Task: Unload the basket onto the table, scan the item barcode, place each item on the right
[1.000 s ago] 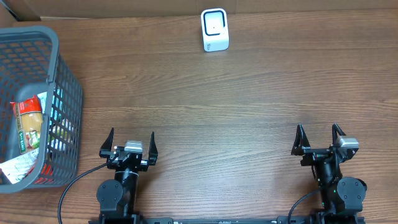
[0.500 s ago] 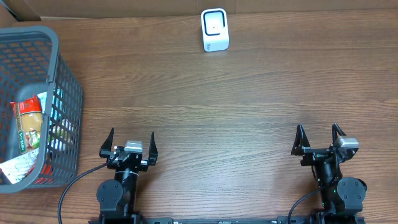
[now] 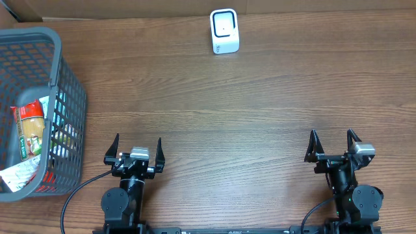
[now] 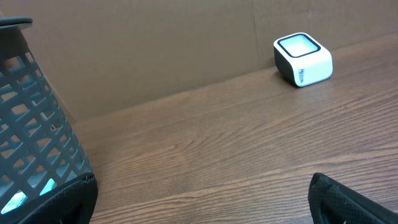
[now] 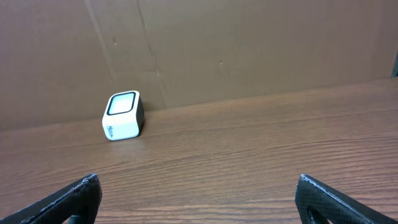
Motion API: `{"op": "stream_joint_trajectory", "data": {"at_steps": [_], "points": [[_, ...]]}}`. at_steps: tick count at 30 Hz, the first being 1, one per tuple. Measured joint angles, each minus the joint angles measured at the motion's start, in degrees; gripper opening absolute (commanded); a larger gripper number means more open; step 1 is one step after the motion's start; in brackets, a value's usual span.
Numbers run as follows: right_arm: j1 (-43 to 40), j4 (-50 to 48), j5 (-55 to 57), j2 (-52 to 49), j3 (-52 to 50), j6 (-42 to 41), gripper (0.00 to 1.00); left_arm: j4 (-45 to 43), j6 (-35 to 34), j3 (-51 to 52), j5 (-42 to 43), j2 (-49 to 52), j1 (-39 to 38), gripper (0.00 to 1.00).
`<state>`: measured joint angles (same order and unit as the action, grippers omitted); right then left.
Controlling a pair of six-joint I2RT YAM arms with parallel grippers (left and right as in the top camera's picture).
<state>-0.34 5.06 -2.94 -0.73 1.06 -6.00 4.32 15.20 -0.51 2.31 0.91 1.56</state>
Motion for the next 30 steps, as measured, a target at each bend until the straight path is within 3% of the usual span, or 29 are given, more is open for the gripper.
{"op": "stream_joint_trajectory", "data": {"at_steps": [20, 30], "points": [[0.00, 0.04, 0.00, 0.00, 0.00, 0.02, 1.00, -0.04, -0.48, 0.00, 0.07, 0.00, 0.00, 1.00], [0.00, 6.45, -0.52, -0.28, 3.52, 0.02, 1.00, -0.68, -9.18, -2.60, 0.28, 0.35, 0.00, 1.00]]}}
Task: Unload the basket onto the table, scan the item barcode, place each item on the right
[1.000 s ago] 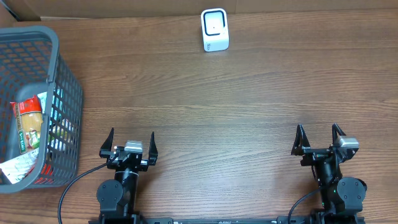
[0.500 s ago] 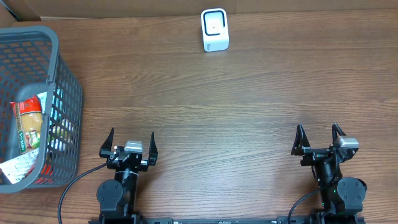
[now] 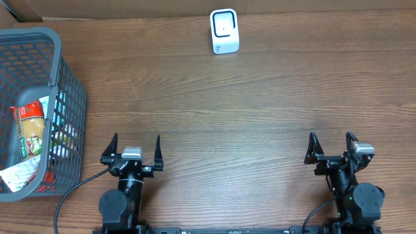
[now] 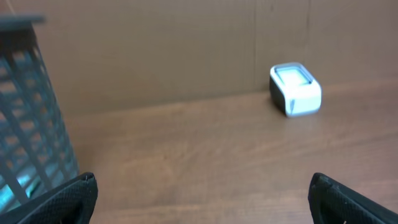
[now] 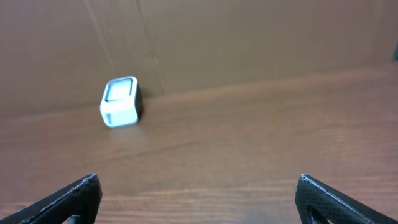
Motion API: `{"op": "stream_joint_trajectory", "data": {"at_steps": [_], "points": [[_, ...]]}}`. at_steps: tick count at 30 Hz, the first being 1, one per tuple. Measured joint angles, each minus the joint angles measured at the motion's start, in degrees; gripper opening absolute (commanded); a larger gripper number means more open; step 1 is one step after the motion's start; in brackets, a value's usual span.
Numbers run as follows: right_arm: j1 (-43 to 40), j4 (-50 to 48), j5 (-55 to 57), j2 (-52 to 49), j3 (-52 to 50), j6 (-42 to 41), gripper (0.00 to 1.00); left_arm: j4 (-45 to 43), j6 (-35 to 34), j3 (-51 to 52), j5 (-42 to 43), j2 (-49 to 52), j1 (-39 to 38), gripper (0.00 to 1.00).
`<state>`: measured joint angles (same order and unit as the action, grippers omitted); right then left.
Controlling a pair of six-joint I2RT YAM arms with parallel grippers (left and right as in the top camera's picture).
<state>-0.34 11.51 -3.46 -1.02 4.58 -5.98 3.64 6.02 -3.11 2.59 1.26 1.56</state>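
Note:
The white barcode scanner (image 3: 224, 30) stands at the far edge of the table, also seen small in the left wrist view (image 4: 295, 91) and the right wrist view (image 5: 120, 102). Packaged items (image 3: 31, 127) lie in the grey basket (image 3: 62, 62) at the left. My left gripper (image 3: 135, 144) stands open near the front edge, just right of the basket, nothing between its fingers. My right gripper (image 3: 331, 142) is open at the front right, also holding nothing.
A brown cardboard wall (image 5: 249, 43) runs along the back of the wooden table (image 3: 247, 110). The basket's mesh side (image 4: 31, 124) rises close on the left of my left gripper.
My left gripper has turned slightly, so the scanner now sits a bit lower and further left in its view. The right wrist view is blurred with small motion. Both grippers stay open.

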Motion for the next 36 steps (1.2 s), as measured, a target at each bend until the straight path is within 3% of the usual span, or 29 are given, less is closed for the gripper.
{"op": "stream_joint_trajectory", "data": {"at_steps": [6, 11, 15, 25, 27, 30, 36], "points": [[0.00, 1.97, -0.26, -6.27, 11.41, -0.04, 1.00, 0.26, -2.40, -13.25, 1.07, 9.40, 0.00, 1.00], [0.00, 8.33, -0.98, -20.44, 27.21, -0.02, 1.00, 10.16, -4.83, -32.76, 2.16, 25.86, 0.00, 1.00], [0.00, 16.37, -1.07, -28.33, 38.23, -0.02, 1.00, 22.29, -5.73, -51.17, 4.46, 38.56, 0.00, 1.00], [0.00, 46.58, -5.05, -52.87, 73.50, -0.02, 1.00, 68.15, -6.14, -109.70, 9.09, 73.16, 0.00, 1.00], [0.00, 51.08, -5.95, -56.35, 78.27, -0.02, 1.00, 73.35, -5.88, -118.97, 9.49, 78.27, 0.04, 1.00], [0.00, 56.13, -7.52, -61.48, 84.37, -0.04, 1.00, 75.95, -2.62, -125.31, 9.51, 81.96, 0.04, 1.00], [0.00, 57.64, -11.85, -66.03, 85.55, 0.02, 1.00, 77.88, -0.17, -126.60, 12.48, 83.45, 0.04, 1.00]]}}
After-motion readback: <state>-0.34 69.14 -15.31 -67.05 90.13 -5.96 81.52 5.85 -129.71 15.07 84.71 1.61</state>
